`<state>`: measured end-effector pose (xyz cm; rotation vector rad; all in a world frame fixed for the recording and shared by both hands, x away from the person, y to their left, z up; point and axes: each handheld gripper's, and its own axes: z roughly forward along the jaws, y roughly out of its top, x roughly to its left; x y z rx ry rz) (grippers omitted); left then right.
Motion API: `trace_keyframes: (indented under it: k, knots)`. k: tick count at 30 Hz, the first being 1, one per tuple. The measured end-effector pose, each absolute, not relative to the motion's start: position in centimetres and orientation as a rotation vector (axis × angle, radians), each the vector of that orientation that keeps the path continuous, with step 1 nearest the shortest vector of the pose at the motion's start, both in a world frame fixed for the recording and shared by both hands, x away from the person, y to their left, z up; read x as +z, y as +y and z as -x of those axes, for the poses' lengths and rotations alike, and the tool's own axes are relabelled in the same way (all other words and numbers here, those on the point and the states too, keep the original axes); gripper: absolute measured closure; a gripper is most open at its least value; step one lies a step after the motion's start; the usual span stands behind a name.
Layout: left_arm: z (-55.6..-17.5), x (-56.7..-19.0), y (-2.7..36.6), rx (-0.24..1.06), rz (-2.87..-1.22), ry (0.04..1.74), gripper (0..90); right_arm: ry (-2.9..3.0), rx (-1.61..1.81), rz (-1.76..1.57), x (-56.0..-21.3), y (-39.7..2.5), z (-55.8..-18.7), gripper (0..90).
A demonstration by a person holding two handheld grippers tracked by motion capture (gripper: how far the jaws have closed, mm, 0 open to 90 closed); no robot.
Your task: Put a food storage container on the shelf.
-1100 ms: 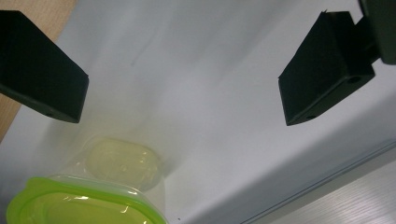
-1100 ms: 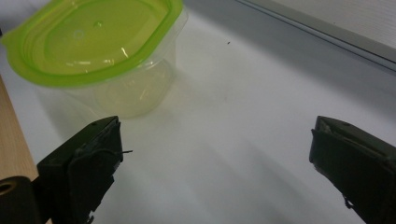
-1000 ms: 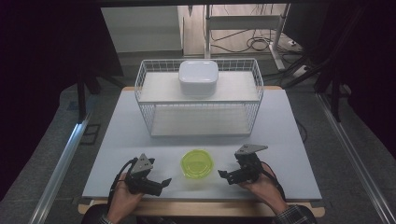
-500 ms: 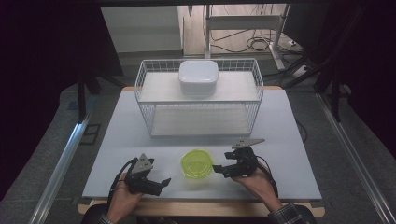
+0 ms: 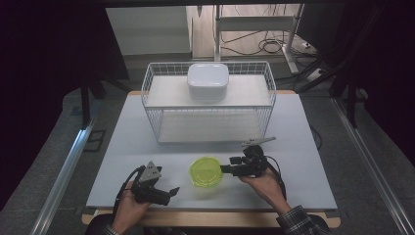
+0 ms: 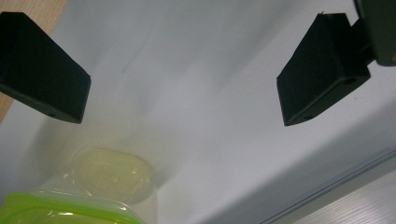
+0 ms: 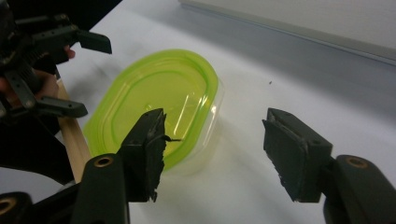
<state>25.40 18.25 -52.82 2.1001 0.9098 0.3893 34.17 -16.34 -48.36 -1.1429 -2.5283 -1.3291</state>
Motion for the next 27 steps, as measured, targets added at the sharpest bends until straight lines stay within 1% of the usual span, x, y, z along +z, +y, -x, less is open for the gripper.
trace_keyframes:
  k: [9, 27]
  knots:
    - [-25.4, -52.8, 18.2, 0.389, -2.115, 0.904, 2.8, -2.455, -1.309, 1.182, -48.5, -16.0, -35.1, 47.5]
    - [-25.4, -53.0, 18.1, 0.384, -2.13, 0.892, 2.9, -2.291, -1.229, 1.201, -50.0, -15.1, -36.3, 64.5]
